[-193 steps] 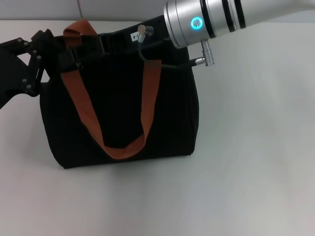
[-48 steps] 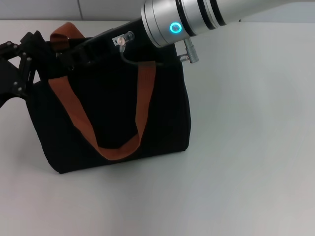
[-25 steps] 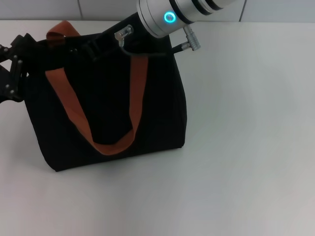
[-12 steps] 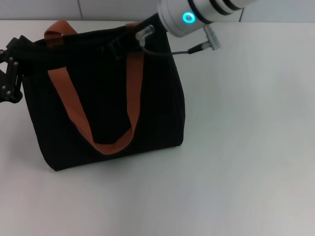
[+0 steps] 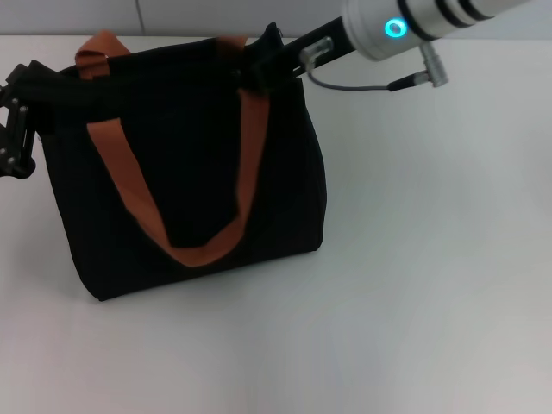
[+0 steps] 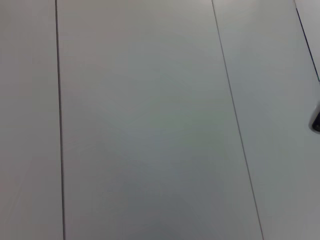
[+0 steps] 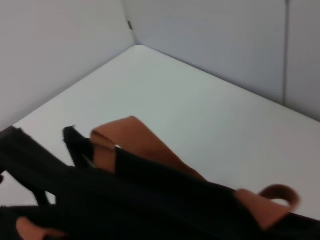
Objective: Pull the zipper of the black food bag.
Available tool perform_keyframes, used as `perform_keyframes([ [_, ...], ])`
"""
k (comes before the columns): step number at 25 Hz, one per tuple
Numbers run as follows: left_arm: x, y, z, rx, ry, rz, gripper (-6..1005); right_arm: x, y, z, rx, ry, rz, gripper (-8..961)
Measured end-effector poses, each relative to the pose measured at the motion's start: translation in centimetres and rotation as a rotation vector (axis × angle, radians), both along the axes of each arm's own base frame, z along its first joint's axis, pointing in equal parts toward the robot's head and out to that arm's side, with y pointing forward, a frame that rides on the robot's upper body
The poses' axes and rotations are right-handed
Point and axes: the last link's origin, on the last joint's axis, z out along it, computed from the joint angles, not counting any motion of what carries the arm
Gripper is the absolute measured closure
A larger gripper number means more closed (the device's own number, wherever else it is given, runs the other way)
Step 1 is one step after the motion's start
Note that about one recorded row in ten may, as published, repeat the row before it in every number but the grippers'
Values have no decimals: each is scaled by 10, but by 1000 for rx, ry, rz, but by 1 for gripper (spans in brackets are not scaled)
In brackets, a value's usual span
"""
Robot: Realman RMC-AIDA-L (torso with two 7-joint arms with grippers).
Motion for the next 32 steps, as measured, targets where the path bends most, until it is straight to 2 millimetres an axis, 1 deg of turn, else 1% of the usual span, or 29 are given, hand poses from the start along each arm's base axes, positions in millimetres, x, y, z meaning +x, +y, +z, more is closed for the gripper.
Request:
perform_keyframes([
  [5,0,0,0,0,0,0,967,9,-1,8,9,7,-26,959],
  [7,0,0,1,3,0,3,967,16,-1,14,32,10,-39,959],
  [13,-1,1,1,3,1,6,967,21,-5,22,50,46,-15,958],
  [14,-1,1,1,3,1,6,967,22,-8,26,44,94,1,956],
  [15,-1,1,0,3,1,5,967,22,-8,26,44,94,1,955],
  [16,0,1,0,3,1,5,967,22,-9,28,39,129,7,953],
  [17,0,1,0,3,0,5,967,27,-10,35,32,211,16,952],
  [18,0,1,0,2,-1,4,967,27,-10,35,32,211,16,920],
  [19,0,1,0,2,-2,4,967,36,-13,41,23,310,30,888],
  [20,0,1,0,2,-2,4,966,36,-13,41,23,310,30,856],
  [21,0,1,-1,0,-5,5,966,40,-14,44,21,354,43,824],
  [22,1,1,-2,-4,-10,5,966,54,-18,50,27,445,75,805],
  [23,1,1,-2,-4,-10,5,966,54,-18,50,27,445,75,786],
  [25,1,1,-3,-9,-10,6,966,68,-24,56,33,535,114,749],
  [26,1,2,-4,-12,-11,7,966,84,-33,60,36,636,183,730],
  [27,0,2,-5,-22,-14,13,966,93,-37,62,41,682,215,711],
  [28,0,2,-5,-22,-14,13,966,93,-37,62,41,682,215,692],
  [29,0,2,-5,-28,-18,17,966,111,-49,64,56,773,294,673],
  [30,-1,2,-5,-39,-26,22,966,111,-49,64,56,773,294,655],
  [31,-1,2,-5,-55,-33,26,966,117,-53,64,61,788,325,636],
  [32,-3,3,-1,-107,-43,32,930,128,-62,61,65,802,383,617],
])
